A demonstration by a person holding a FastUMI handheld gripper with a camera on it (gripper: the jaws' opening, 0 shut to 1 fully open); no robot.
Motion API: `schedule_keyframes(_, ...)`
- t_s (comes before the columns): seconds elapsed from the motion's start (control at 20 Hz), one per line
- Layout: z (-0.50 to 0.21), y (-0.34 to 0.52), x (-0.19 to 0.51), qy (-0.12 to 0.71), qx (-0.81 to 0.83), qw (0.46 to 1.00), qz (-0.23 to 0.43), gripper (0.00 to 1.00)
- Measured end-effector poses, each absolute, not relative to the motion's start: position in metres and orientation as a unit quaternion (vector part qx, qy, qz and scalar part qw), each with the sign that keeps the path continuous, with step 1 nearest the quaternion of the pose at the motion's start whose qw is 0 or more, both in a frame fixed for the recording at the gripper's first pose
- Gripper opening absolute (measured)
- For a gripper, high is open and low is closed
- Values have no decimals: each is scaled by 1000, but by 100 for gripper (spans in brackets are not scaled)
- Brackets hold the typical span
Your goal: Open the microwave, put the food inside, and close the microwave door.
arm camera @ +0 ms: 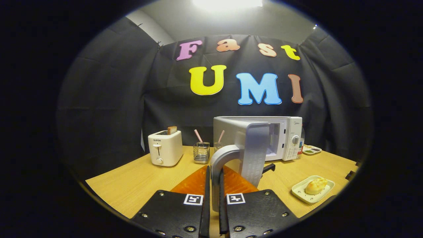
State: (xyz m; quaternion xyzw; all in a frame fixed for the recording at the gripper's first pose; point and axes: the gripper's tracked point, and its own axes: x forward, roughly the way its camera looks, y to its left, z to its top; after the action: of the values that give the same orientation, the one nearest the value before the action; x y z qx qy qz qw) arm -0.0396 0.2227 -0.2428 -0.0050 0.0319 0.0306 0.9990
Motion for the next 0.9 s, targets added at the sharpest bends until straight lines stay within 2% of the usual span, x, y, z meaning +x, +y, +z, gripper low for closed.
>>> schedule_keyframes(0.2, -243, 242, -46, 35, -8, 999, 33, 12)
schedule_keyframes(0.45, -222, 252, -72, -6, -32, 997, 77, 12)
schedule_keyframes(0.75, -211, 242, -97, -3, -12, 988, 156, 12)
schedule_keyframes(0.9, -207, 218, -103, -1, -18, 985, 174, 12)
